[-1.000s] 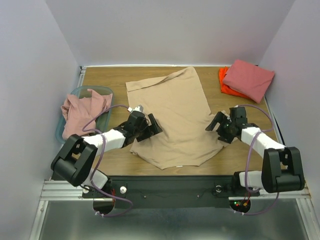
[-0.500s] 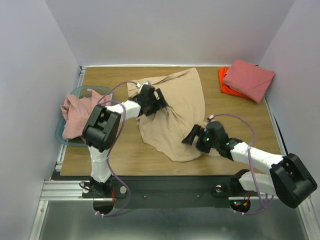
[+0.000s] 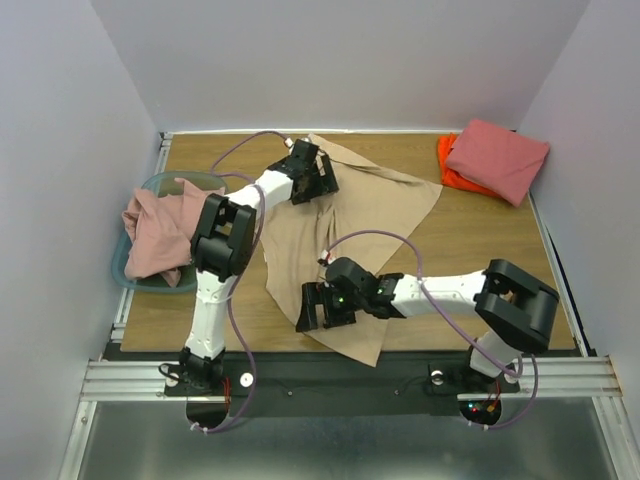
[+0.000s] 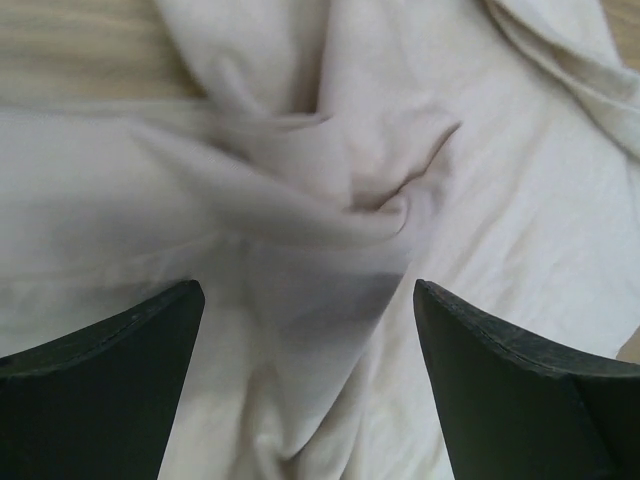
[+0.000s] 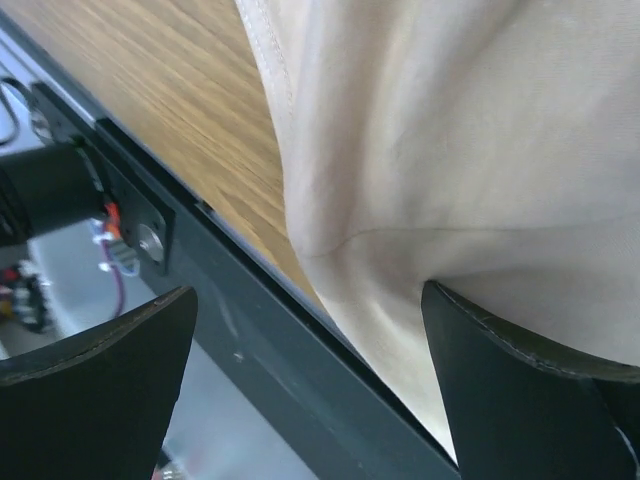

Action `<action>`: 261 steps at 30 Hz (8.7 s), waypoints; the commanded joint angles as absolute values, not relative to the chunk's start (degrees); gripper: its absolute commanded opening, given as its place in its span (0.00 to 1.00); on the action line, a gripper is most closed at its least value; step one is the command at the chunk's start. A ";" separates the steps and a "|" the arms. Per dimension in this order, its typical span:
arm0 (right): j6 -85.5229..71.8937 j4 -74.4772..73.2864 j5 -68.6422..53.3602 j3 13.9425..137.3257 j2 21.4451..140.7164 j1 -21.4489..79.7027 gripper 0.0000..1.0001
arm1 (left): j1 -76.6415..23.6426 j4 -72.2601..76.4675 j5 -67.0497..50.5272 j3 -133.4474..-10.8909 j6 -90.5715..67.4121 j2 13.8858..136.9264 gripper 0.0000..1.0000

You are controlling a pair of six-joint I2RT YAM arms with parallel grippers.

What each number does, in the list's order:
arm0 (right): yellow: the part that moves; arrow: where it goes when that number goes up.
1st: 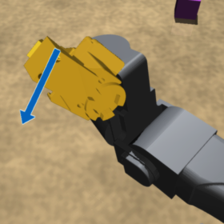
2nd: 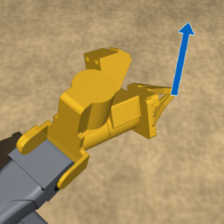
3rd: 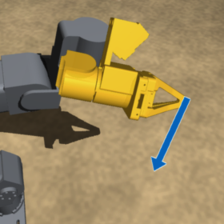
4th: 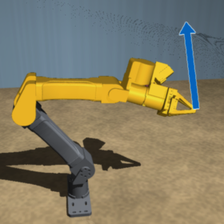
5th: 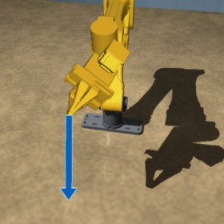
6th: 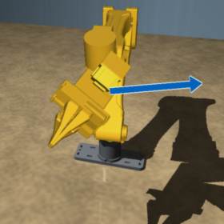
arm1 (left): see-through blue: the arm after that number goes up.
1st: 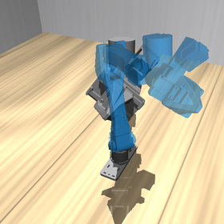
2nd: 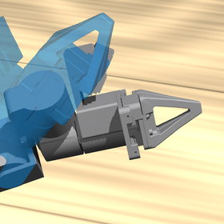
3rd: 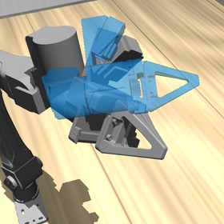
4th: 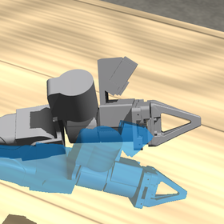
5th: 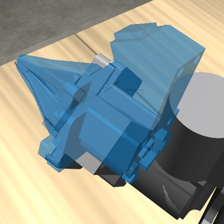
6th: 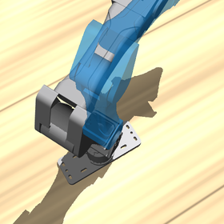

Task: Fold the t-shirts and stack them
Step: Flatten the tshirt out

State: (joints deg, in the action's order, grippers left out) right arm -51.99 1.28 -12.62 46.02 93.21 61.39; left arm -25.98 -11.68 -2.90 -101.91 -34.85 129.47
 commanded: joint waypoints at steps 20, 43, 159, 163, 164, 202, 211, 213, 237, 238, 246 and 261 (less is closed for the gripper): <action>-29.37 -8.00 0.28 72.48 100.42 19.52 1.00 | -36.04 4.04 2.81 -38.68 -50.36 78.83 0.98; -42.86 -8.97 -0.35 49.87 97.15 20.64 1.00 | -19.34 -10.26 7.91 -80.17 -36.48 117.93 0.98; -47.99 -36.92 18.02 35.51 69.61 -3.52 0.85 | -21.89 -14.68 10.81 -20.92 -52.29 50.71 0.00; -47.81 -34.64 17.32 34.72 70.84 -3.51 0.83 | -21.97 -14.68 11.25 -20.65 -52.56 49.49 0.00; -47.38 -34.02 16.62 34.63 71.19 -3.52 0.82 | -21.97 -14.68 11.34 -20.57 -52.56 49.40 0.00; -32.69 -20.13 13.79 56.65 47.12 -3.43 0.01 | -21.97 -21.70 11.33 -55.14 -44.22 37.70 0.00; -29.97 -26.19 19.60 83.21 45.09 -3.43 0.00 | -21.97 -25.84 13.27 -86.00 -37.63 40.86 0.00; -29.10 -27.24 20.04 89.37 45.44 -3.51 0.00 | -21.97 -26.36 12.05 -93.81 -35.78 42.00 0.00; -28.64 -32.96 18.46 93.57 44.47 -3.43 0.00 | -21.97 -23.74 14.75 -103.25 -25.32 53.00 0.00; -29.09 -31.39 18.20 90.64 44.47 -3.43 0.00 | -21.97 -21.03 18.51 -99.53 -25.23 53.61 0.00; -32.87 -14.34 18.81 58.47 49.91 -3.43 0.00 | -19.26 -0.65 17.06 -71.20 -21.80 65.11 0.00; -27.95 4.83 19.25 65.29 95.95 -3.43 0.00 | -12.57 -1.65 3.00 -103.87 -16.61 120.04 0.00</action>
